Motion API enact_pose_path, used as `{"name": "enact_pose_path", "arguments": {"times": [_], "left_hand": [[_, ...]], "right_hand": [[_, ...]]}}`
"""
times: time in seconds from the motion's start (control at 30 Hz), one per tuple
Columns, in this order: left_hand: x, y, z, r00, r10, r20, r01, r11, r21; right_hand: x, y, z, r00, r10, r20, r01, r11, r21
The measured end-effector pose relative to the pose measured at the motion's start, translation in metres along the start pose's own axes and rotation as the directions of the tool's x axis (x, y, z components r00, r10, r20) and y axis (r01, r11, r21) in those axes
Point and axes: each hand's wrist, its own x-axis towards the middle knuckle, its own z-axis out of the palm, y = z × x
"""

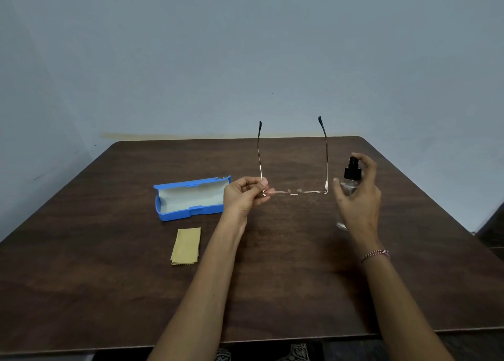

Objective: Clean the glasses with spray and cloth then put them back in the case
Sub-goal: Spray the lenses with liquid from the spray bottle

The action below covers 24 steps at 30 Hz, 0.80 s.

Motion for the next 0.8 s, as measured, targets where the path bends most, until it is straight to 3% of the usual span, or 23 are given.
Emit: {"name": "enact_pose_path", "arguments": {"times": [0.23,0.8], "left_hand": [[-0.003,-0.001,0.002,0.997,0.077,-0.007,-0.077,0.995,0.062],[-0.011,0.0,0.001,0.978,0.182,-0.105,-0.162,0.97,0.182]], "right_hand": [[0.001,0.012,0.004,0.993,-0.001,0.121,-0.012,0.994,0.107],[0.003,0.024,0.005,0.965,-0.016,0.262,0.003,0.999,0.049]]}}
